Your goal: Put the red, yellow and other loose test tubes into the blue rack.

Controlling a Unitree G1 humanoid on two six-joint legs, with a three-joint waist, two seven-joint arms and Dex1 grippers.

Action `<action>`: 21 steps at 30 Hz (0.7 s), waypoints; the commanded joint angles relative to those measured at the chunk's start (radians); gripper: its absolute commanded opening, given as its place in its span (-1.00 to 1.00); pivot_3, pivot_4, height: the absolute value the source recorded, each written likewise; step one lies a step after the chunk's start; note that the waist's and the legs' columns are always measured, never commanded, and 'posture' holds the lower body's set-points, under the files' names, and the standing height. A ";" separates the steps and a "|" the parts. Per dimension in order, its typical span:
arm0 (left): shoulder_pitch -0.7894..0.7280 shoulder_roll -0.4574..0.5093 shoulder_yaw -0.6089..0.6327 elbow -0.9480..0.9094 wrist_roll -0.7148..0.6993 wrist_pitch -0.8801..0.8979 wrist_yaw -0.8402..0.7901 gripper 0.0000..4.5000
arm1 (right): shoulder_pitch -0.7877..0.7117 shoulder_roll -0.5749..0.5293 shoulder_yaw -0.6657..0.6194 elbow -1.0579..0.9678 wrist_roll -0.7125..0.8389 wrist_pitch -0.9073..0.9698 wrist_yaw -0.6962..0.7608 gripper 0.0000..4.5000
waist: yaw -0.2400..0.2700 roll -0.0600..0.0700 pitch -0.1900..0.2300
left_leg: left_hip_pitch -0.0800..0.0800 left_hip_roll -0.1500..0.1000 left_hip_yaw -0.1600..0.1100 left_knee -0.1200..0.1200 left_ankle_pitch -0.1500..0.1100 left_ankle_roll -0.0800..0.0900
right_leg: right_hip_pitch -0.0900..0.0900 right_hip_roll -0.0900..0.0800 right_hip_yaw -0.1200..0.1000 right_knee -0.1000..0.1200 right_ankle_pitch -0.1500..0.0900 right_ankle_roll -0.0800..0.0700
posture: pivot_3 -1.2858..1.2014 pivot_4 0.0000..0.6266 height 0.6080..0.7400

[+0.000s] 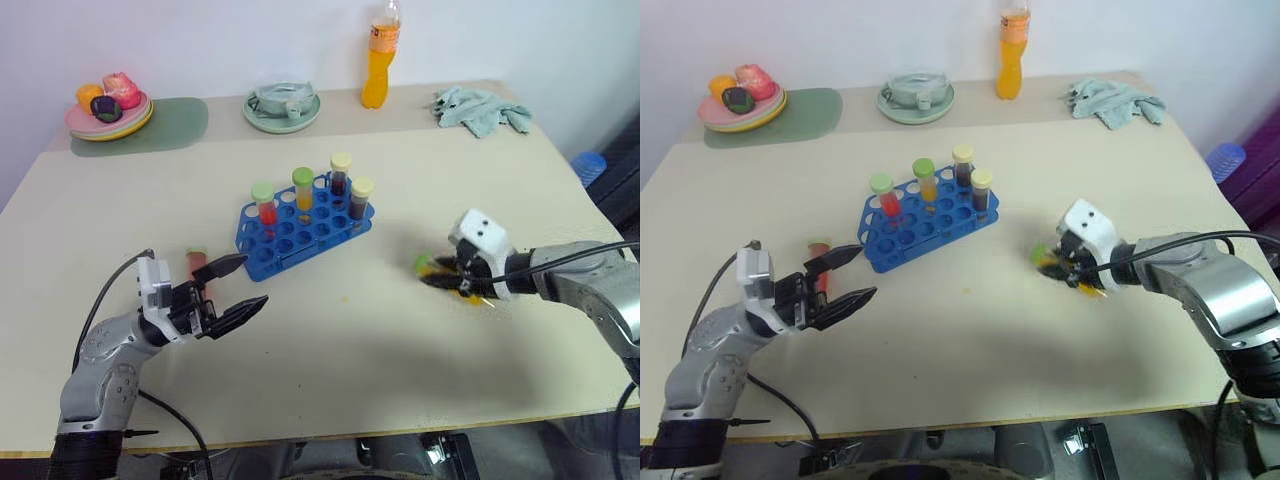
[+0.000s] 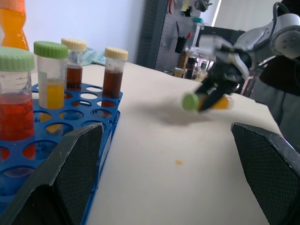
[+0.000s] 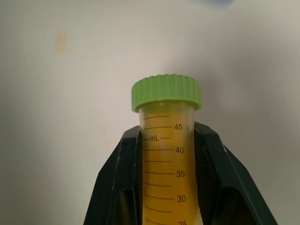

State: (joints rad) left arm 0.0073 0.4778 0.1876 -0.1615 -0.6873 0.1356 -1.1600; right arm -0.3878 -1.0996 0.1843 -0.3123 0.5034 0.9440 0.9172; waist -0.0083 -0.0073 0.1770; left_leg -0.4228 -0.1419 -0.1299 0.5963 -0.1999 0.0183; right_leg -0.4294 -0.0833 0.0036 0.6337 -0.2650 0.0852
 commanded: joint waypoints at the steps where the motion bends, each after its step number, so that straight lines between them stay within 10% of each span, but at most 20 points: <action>1: 0.002 -0.002 0.003 -0.023 -0.001 -0.023 -0.002 1.00 | -0.038 -0.021 0.055 0.060 -0.058 -0.025 0.080 -0.65 | -0.001 0.000 0.000 | -0.001 0.000 0.000 0.000 0.000 0.001 | 0.000 0.000 0.000 -0.001 0.001 0.001 | 0.03 -0.52 1.00; 8: 0.019 -0.002 0.001 -0.071 -0.004 -0.021 0.025 1.00 | -0.146 0.020 0.154 0.179 -0.162 -0.075 0.180 -0.65 | 0.001 0.000 0.000 | -0.002 0.000 0.000 0.004 -0.001 0.001 | 0.001 0.000 0.000 -0.003 0.004 0.004 | 0.03 -0.52 1.00; 14: 0.028 0.012 -0.002 -0.133 0.005 -0.004 0.068 1.00 | -0.150 0.000 0.165 0.164 -0.231 -0.139 0.237 0.55 | 0.008 0.000 0.000 | -0.003 0.000 0.000 0.012 -0.003 0.002 | 0.003 0.000 -0.001 -0.002 0.005 0.004 | 0.03 -0.52 1.00; 21: -0.010 0.021 -0.023 -0.218 -0.011 0.068 0.149 1.00 | -0.157 -0.056 0.195 0.125 -0.312 -0.095 0.287 0.55 | 0.026 0.001 0.001 | -0.004 0.000 0.000 0.017 -0.004 0.001 | 0.005 0.001 -0.001 -0.002 0.008 0.006 | 0.03 -0.52 1.00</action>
State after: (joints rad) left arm 0.0145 0.4910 0.1705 -0.3340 -0.6823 0.1928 -1.0283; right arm -0.5267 -1.1279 0.3827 -0.1605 0.2087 0.8242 1.1897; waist 0.0175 -0.0062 0.1776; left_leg -0.4264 -0.1421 -0.1295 0.6134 -0.2038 0.0196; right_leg -0.4247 -0.0828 0.0025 0.6316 -0.2574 0.0908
